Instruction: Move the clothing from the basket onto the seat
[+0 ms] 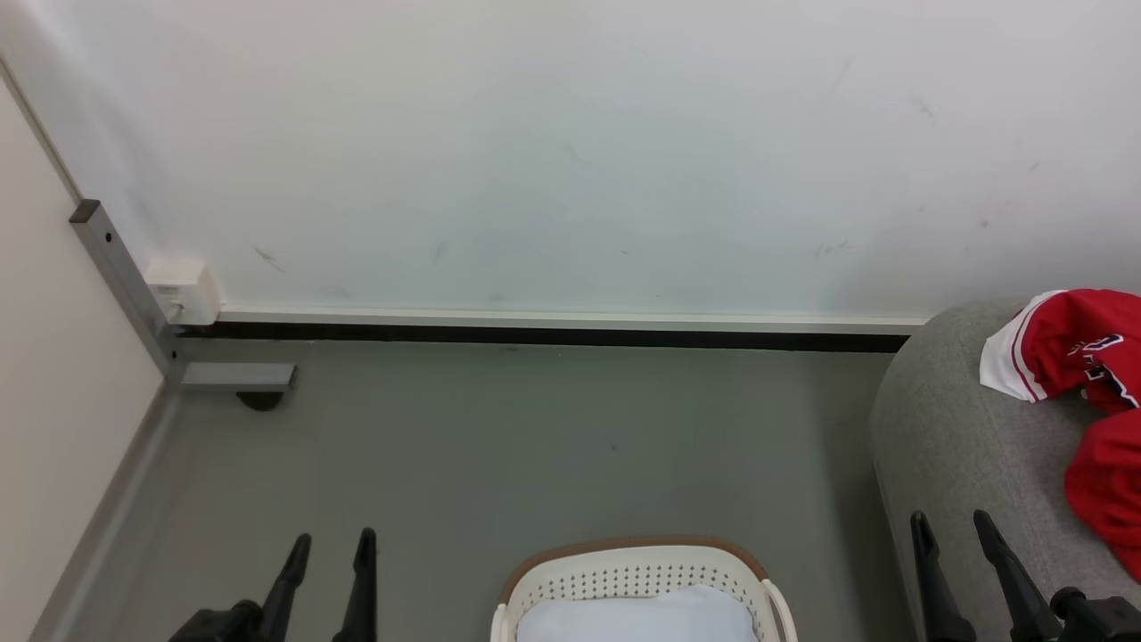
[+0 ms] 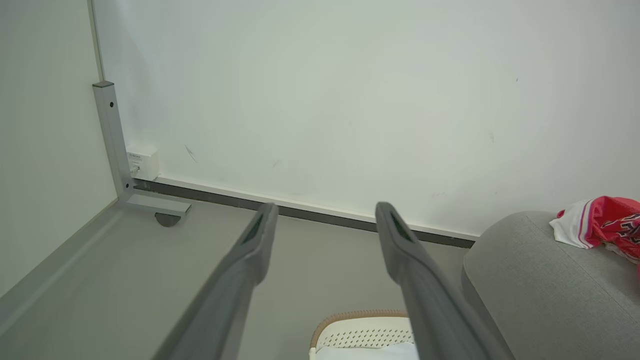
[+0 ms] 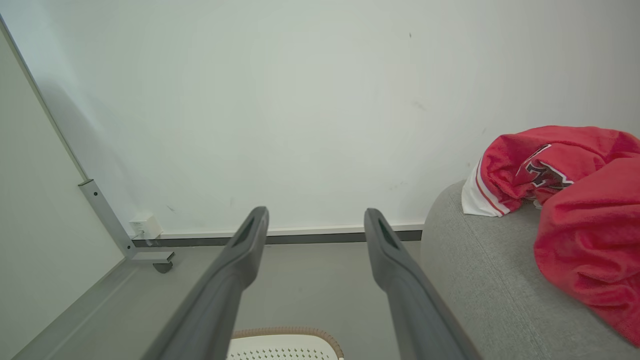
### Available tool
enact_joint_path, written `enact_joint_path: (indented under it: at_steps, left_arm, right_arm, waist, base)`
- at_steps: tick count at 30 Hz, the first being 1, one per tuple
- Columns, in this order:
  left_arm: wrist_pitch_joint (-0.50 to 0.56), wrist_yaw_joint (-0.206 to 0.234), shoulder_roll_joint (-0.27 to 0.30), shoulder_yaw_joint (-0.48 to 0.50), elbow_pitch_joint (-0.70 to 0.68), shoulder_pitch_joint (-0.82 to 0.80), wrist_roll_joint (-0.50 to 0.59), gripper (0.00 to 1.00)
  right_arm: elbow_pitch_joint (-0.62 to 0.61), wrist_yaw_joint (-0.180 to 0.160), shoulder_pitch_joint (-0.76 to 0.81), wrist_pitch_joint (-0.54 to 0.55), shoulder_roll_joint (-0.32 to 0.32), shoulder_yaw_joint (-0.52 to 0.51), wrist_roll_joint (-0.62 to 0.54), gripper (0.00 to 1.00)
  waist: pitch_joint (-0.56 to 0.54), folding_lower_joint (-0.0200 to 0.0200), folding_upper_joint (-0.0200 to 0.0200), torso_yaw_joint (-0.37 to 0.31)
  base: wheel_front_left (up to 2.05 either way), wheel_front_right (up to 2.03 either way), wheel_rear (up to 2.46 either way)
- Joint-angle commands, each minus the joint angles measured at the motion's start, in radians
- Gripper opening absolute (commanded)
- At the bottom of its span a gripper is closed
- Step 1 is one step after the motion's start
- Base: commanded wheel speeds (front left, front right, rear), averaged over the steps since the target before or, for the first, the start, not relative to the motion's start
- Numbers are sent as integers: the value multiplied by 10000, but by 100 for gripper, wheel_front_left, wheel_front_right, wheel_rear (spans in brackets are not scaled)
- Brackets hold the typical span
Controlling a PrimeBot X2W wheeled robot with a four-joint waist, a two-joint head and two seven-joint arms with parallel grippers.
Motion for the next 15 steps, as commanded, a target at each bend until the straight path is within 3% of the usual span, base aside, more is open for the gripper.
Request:
enact_joint_path:
  at_steps: [1, 13, 14, 15]
  left_arm:
    - [-3, -50, -30, 87, 22, 94, 93, 100]
    - [-2, -252, -203, 484, 104, 9, 577, 100]
    - [0, -251, -226, 449, 71, -9, 449, 0]
    - [2, -251, -240, 437, 140, 12, 445, 0]
  right_arm:
    - [-89, -19, 36, -26, 29, -23, -80, 100]
    - [67, -19, -203, -28, 161, -14, -292, 100]
    - [71, 0, -89, -1, 202, -10, -277, 0]
    - [140, 2, -44, 5, 229, -15, -276, 0]
  waist:
    - [10, 0, 0, -9]
    - [42, 0, 0, -58]
    - [44, 0, 0, -59]
    - [44, 0, 0, -60]
  base:
    - [0, 0, 0]
    - [0, 0, 0]
    - [0, 0, 0]
    - [0, 0, 0]
